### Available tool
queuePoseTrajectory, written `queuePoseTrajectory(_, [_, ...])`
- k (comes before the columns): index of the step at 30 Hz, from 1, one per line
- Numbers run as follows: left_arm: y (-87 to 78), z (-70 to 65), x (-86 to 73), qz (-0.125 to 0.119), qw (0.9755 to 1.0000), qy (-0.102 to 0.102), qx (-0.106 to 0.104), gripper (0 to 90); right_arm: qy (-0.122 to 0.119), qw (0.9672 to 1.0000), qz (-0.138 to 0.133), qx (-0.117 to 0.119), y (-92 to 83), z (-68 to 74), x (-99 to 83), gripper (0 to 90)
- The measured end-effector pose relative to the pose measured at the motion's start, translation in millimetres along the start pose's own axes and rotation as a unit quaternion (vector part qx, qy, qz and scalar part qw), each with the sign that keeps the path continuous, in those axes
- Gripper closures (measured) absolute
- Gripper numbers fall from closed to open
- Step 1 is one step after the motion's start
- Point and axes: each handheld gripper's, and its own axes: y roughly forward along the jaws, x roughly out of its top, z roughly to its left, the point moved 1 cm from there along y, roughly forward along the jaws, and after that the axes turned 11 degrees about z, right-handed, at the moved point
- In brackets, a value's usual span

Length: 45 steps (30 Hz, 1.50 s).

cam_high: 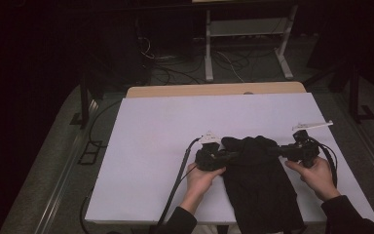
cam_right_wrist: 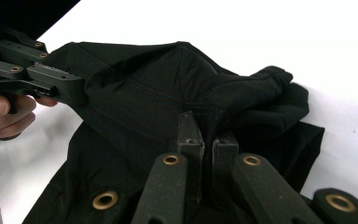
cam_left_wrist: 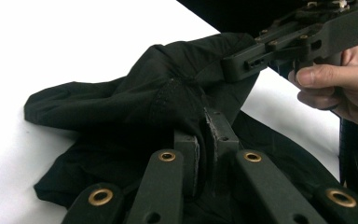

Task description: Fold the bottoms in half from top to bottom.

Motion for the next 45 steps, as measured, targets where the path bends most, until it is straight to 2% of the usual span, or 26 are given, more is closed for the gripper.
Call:
queuePoseTrajectory(6, [2.7, -4.6, -6.2, 0.003, 1.0, 0.007, -0.005, 83.6, 0.002, 1.0, 0.004, 0.006, -2.0, 0.2, -7.6, 84.8])
queuePoseTrajectory(15, [4.4, -8.8, -20.6, -0.01, 0.9996, -0.006, -0.026, 83.5, 0.004, 0.9999, 0.012, 0.01, -5.0, 1.5, -16.2, 84.4])
queuePoseTrajectory(17, [3.8, -9.6, -23.6, -0.011, 0.9995, -0.003, -0.029, 83.3, 0.0, 0.9999, 0.014, 0.01, -6.9, 4.4, -18.1, 84.3])
queuePoseTrajectory(23, [8.0, -9.9, -32.4, 0.007, 0.9994, -0.003, -0.033, 83.3, -0.006, 0.9993, 0.036, 0.005, -2.4, 6.9, -24.8, 83.8])
queuePoseTrajectory(27, [9.3, -9.6, -35.8, 0.014, 0.9992, -0.003, -0.036, 83.2, 0.002, 0.9987, 0.051, 0.006, 0.1, 7.3, -30.2, 82.7])
queuePoseTrajectory(31, [10.0, -9.8, -38.6, 0.025, 0.999, 0.003, -0.037, 83.1, 0.004, 0.998, 0.063, -0.003, 0.4, 7.6, -34.9, 80.0])
queuePoseTrajectory(36, [9.8, -10.5, -40.2, 0.032, 0.9988, 0.011, -0.034, 83.1, 0.01, 0.9976, 0.068, -0.008, -1.4, 6.1, -38.6, 72.5])
queuePoseTrajectory(38, [9.9, -9.1, -41.3, 0.035, 0.9987, 0.01, -0.035, 83.0, 0.007, 0.9972, 0.073, -0.014, -1.2, 7.7, -40.3, 66.3])
queuePoseTrajectory(45, [11.2, -6.9, -44.7, 0.039, 0.9985, 0.006, -0.039, 83.0, 0.014, 0.9969, 0.076, -0.01, -4.6, 10.1, -47.5, 45.4])
